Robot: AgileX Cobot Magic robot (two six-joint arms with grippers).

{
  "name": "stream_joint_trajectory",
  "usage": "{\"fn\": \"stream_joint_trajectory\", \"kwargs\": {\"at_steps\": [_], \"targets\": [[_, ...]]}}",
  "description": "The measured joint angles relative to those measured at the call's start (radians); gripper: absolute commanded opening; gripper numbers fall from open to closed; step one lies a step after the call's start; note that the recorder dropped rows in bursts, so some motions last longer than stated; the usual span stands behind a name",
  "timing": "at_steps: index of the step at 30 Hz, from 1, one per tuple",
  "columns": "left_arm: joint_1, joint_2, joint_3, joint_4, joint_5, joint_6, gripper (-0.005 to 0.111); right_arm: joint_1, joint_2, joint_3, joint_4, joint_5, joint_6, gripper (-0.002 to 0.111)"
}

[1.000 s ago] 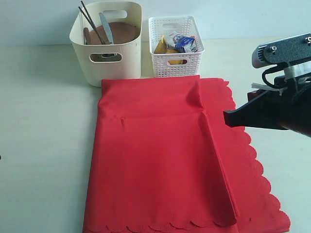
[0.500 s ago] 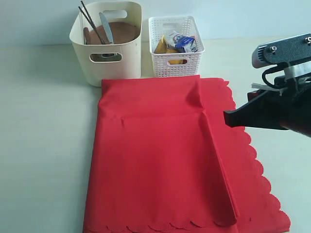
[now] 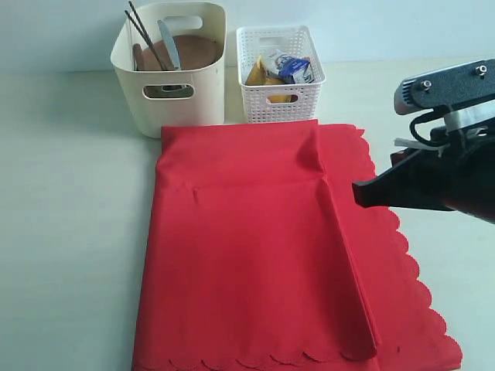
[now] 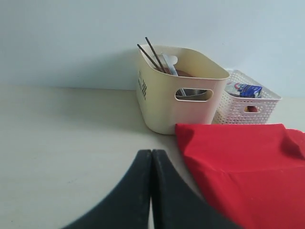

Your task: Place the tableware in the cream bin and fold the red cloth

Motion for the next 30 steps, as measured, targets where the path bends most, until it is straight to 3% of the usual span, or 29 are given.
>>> {"fn": "stream_joint_trajectory", "kwargs": {"at_steps": [30], "targets": [[0.000, 0.000, 0.000, 0.038, 0.033, 0.059, 0.002, 0.000, 0.000, 0.000, 0.000, 0.000, 0.000, 0.000]]}}
